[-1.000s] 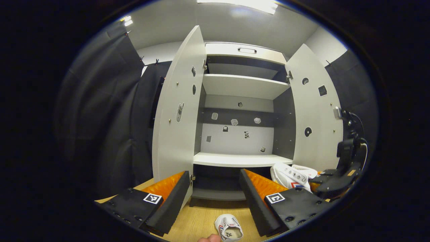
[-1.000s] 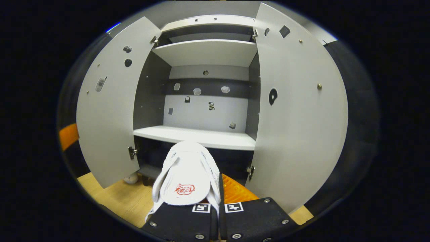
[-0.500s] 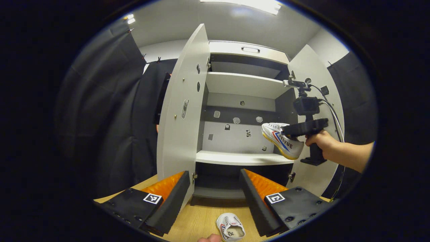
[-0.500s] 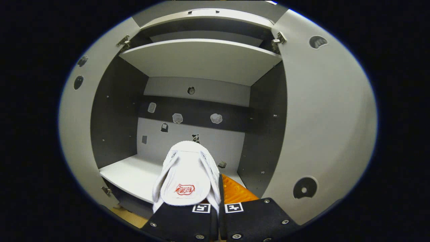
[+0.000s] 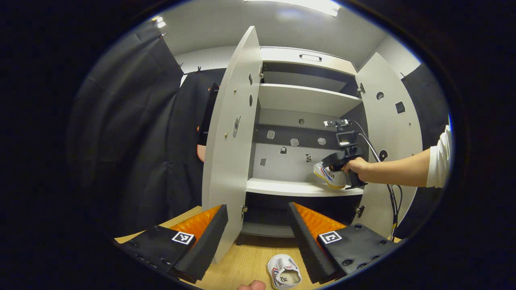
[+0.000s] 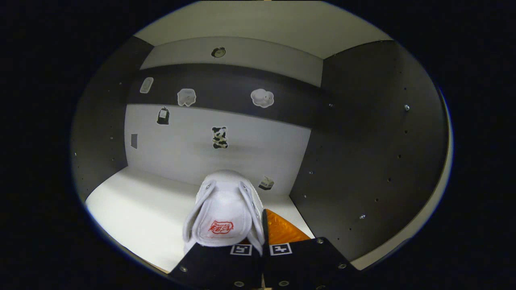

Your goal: Grab one shoe with the right hand and put it into the shoe cabinet, grab the other shoe with the left hand and put it into the shoe cabinet; then close the right door with the right hand and the left door with the left hand.

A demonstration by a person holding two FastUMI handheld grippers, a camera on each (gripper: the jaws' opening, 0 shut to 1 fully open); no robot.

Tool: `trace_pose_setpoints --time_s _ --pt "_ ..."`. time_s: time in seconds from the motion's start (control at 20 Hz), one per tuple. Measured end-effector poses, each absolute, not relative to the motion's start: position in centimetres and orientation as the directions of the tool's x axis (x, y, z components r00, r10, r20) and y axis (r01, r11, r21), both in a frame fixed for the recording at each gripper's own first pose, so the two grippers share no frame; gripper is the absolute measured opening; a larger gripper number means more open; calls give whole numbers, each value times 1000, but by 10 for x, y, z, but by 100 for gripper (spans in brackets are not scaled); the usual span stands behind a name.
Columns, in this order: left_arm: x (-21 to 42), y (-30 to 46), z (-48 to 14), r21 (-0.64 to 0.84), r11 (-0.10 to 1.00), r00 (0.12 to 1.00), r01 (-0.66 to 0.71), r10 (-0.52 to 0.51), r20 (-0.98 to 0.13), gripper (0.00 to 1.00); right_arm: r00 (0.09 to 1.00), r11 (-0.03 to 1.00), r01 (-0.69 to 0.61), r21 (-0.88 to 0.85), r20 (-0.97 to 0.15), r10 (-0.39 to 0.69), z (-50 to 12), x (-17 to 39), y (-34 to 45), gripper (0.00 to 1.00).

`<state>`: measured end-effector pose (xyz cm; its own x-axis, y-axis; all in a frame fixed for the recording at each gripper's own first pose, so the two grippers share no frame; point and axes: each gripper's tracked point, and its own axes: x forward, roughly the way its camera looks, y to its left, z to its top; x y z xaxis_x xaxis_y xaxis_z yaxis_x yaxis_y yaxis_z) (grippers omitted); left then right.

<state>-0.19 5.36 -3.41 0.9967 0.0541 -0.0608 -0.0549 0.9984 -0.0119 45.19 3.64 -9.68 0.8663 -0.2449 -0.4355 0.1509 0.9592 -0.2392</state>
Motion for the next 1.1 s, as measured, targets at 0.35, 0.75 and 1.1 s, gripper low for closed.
trace_pose_setpoints --time_s 0.35,0.75,1.1 --pt "3 53 -39 0 999 996 -51 50 -73 96 806 966 162 -202 -537 -248 -134 460 30 4" --pt "6 51 -40 4 999 996 -40 40 -74 96 835 968 132 -212 -503 -224 -118 454 25 45" --pt "6 34 -35 0 1000 998 7 -7 -64 96 845 983 114 -144 -507 -172 -103 429 15 93"
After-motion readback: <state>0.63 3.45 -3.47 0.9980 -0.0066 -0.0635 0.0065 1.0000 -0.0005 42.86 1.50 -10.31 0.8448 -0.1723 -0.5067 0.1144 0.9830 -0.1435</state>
